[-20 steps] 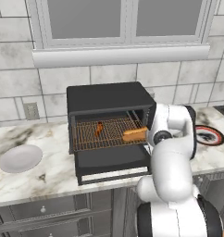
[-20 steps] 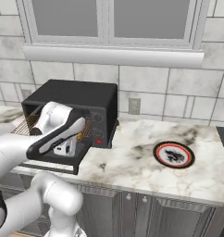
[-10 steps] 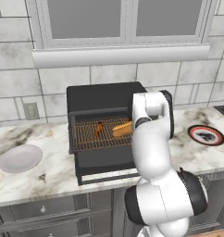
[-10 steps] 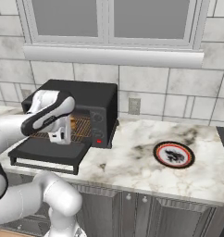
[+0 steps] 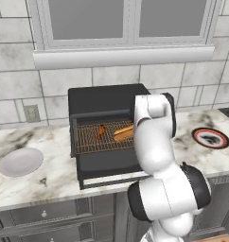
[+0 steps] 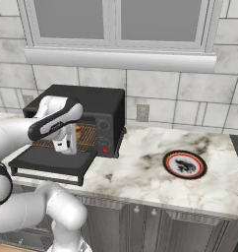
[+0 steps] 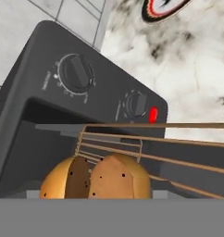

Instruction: Open the toaster oven door. Place the hotdog bun on the top rack in the toaster oven and place the chicken drumstick on the bottom rack.

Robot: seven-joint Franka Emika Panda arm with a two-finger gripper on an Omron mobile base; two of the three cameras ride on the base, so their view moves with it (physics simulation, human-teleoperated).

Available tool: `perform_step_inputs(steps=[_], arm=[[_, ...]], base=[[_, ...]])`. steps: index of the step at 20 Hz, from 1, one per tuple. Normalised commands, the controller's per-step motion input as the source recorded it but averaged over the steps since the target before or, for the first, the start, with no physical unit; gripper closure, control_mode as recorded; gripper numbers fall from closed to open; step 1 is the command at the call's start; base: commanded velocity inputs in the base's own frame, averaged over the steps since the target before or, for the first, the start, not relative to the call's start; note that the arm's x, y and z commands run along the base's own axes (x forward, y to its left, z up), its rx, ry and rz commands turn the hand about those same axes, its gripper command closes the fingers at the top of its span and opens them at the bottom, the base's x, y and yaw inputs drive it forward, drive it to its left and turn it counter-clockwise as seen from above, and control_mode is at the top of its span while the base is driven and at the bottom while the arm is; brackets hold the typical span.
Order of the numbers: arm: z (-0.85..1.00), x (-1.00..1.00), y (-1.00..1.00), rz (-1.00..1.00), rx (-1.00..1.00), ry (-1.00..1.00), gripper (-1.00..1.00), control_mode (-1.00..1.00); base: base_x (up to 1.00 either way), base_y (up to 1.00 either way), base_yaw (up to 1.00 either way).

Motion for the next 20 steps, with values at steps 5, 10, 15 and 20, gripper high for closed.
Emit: perform_step_inputs(steps=[5, 10, 15, 20], arm=[[0.06, 0.0, 0.36, 0.0, 0.0, 0.48, -1.0, -1.0], [0.53, 0.0, 0.17, 0.0, 0.0, 0.41, -1.0, -1.0], [0.83, -0.15, 0.03, 0.0, 0.01, 0.35, -1.0, -1.0], [0.9, -0.47, 0.03, 0.0, 0.04, 0.3, -1.0, -1.0]], base=[[0.0, 0.0, 0.0], [0.0, 0.0, 0.0], [0.0, 0.0, 0.0], [0.0, 0.0, 0.0]])
